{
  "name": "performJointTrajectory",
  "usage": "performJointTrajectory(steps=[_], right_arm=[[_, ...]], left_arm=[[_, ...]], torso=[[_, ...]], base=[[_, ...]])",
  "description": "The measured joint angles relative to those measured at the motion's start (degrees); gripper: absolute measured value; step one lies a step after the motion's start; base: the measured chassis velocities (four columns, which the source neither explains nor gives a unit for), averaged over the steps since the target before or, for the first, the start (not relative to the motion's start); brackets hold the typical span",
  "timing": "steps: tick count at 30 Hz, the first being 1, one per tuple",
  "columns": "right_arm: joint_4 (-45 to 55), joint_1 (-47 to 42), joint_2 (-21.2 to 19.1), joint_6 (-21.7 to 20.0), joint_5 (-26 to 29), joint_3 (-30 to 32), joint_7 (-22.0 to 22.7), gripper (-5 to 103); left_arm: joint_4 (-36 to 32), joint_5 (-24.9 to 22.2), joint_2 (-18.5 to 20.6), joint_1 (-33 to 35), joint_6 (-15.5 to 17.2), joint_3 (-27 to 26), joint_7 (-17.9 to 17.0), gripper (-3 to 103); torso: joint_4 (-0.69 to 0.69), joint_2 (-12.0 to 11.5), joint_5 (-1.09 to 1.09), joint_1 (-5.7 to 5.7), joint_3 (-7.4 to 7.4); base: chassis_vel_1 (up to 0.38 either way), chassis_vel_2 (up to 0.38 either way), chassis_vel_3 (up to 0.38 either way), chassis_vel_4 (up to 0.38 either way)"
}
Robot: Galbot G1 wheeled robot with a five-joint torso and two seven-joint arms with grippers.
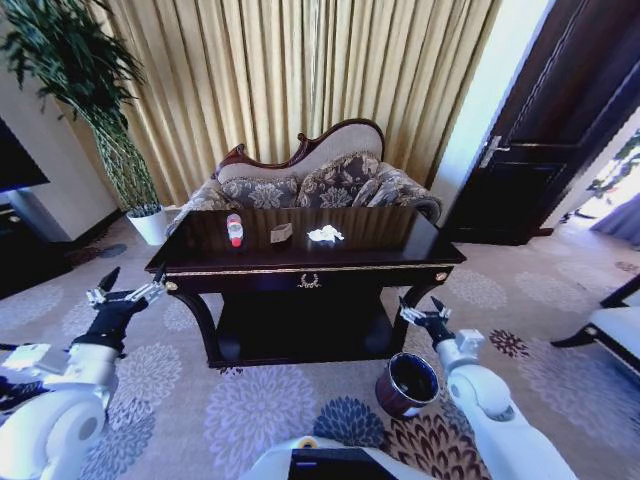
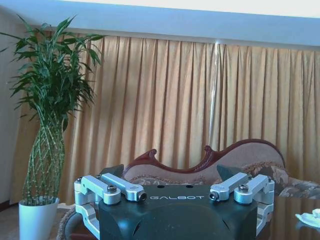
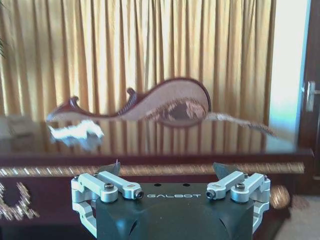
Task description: Move to the front of the table and place the trash on the table into the trash bin.
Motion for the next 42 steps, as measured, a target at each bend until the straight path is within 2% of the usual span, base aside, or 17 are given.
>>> performJointTrajectory(steps=[7,24,42], right_arm=[[9.0,0.42,-1.74,-3.66,3.53,0.62,2.68,100],[8.32,2.49,-2.36,-3.37,3.53,-0.61,2.4,100],[7.53,2.6,-2.44,-3.23,3.22,-1.16,2.04,100]], left_arm=[[0.32,0.05,0.36,-0.3,0.45,-0.71,-0.03,100],[0.66,0.16,0.94,-0.82,0.7,-0.12,-0.05,100],[0.9,0.7,0.76,-0.81,0.53,0.53,-0.07,100]], torso=[[0.0,0.0,-0.01,0.0,0.0],[0.0,0.0,0.0,-0.01,-0.01],[0.0,0.0,0.0,0.0,0.0]], base=[[0.0,0.0,0.0,0.0],[-0.004,0.006,0.004,-0.007],[-0.087,0.093,0.091,-0.087]])
